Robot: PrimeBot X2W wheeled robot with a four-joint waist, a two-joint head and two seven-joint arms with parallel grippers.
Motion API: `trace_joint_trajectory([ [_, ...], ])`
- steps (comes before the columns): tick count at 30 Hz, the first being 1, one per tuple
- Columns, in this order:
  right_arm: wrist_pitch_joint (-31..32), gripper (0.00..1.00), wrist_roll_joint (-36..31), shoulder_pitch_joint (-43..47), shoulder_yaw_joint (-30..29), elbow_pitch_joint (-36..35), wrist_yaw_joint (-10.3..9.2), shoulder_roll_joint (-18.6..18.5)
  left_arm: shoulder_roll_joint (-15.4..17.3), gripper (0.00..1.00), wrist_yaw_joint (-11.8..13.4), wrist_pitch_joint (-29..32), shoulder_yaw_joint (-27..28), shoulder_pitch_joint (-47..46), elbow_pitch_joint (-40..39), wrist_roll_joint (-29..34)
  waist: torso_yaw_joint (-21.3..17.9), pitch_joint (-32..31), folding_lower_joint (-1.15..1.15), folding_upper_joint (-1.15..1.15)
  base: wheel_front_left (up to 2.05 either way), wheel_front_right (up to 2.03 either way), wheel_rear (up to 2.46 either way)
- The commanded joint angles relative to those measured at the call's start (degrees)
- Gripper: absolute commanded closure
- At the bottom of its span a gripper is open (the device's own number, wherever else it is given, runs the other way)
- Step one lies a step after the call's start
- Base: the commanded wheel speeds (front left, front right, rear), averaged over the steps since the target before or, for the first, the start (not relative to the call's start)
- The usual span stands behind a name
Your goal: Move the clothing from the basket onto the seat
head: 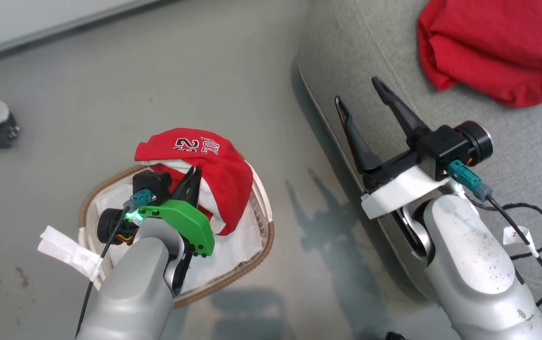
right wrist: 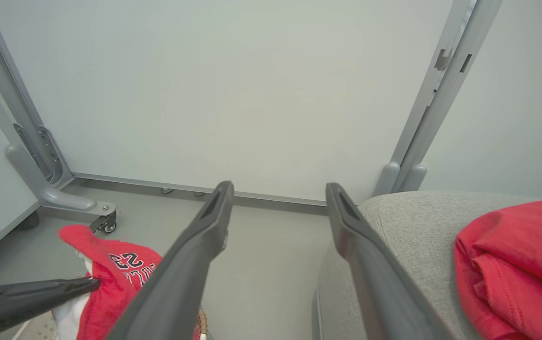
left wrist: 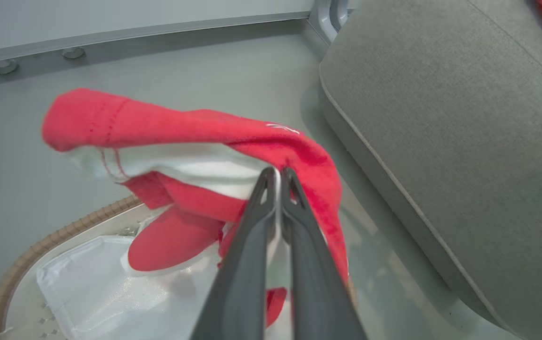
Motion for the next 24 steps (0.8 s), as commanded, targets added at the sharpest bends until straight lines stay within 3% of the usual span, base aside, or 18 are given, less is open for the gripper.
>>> trace_joint_trajectory([
  [1,0.0,0.0,0.0,1.6,0.0,0.4,-0.08,-0.5,0.4,1.0,-0.2,0.0,0.8,1.4,-1.7,1.0,3.5,-6.7,0.0,0.0,0.0,0.0,0.0],
  [12,0.0,0.0,0.7,8.4,0.4,1.8,-0.08,-1.5,-0.3,1.0,0.1,0.0,7.7,7.4,-16.8,6.1,6.4,-15.5,0.0,0.0,0.0,0.0,0.0],
  [24,0.0,0.0,1.8,14.9,1.1,3.6,-0.08,-1.7,-0.5,1.0,0.7,0.0,8.8,11.1,-28.5,5.6,8.2,-21.5,0.0,0.0,0.0,0.0,0.0],
])
